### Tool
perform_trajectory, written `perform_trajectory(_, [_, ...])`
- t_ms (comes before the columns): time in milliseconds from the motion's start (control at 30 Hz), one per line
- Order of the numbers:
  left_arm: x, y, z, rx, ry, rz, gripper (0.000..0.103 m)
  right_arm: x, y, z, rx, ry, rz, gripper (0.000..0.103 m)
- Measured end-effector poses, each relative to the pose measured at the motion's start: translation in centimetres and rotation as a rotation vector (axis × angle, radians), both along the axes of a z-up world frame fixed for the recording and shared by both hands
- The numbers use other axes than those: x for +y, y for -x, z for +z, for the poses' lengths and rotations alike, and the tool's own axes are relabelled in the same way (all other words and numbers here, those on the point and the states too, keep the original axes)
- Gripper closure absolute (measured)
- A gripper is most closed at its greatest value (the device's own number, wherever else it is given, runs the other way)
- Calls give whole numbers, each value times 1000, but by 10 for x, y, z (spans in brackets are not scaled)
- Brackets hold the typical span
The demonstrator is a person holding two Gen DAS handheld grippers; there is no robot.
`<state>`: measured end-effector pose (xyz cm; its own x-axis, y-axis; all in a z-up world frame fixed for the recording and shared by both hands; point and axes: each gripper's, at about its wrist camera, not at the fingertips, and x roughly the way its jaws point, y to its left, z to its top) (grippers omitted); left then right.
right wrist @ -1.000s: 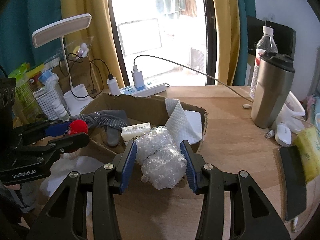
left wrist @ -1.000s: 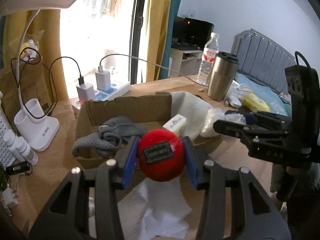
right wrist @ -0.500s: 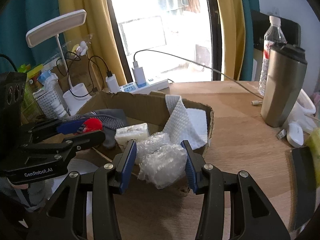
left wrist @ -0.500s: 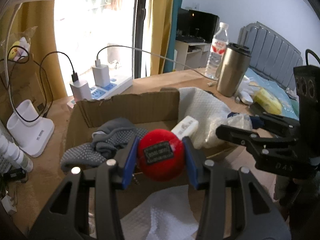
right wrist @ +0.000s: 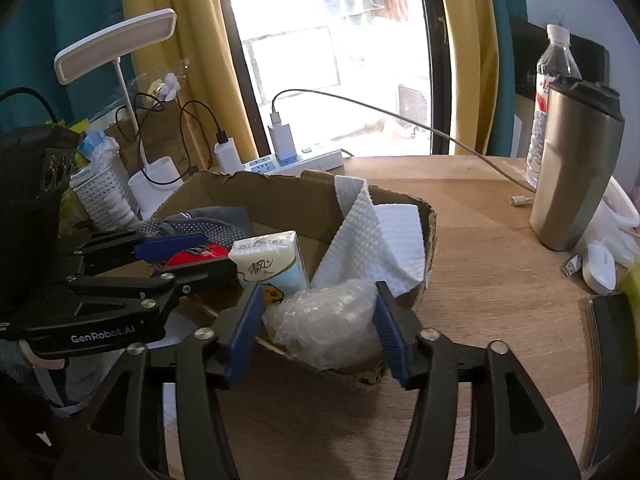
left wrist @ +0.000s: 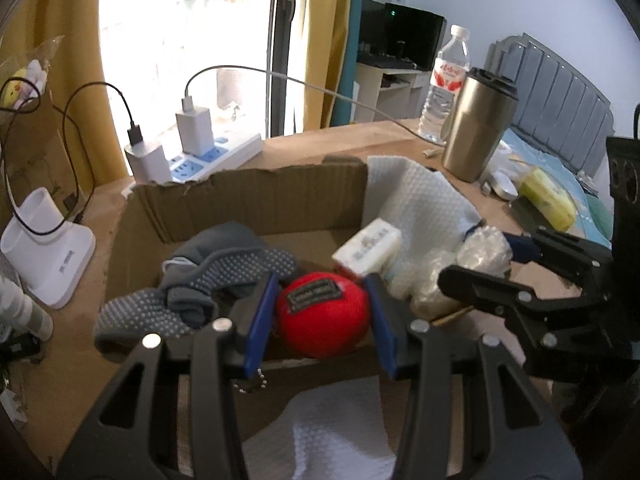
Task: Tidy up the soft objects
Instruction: 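Open both grippers to drop the red ball and bubble wrap into the box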
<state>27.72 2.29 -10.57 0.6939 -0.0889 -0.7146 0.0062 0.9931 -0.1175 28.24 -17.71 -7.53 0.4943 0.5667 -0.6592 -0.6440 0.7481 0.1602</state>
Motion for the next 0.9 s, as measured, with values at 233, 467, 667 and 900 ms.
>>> perform_trajectory(233, [2,7,6,-16,1,17,48,-3,6,6,-14,2,-17,35])
perform_trajectory(467, [4,21,15,-50,20,18,33,-5,16,13,-30,7,-37,34])
perform_trajectory(667, [7,36,23,-78,33,23,32,-8,26,21,-50,13,-48,34])
perform_trajectory(900, [12,53,28,-105,53,25,31,-4,39,26,-66,25,-49,33])
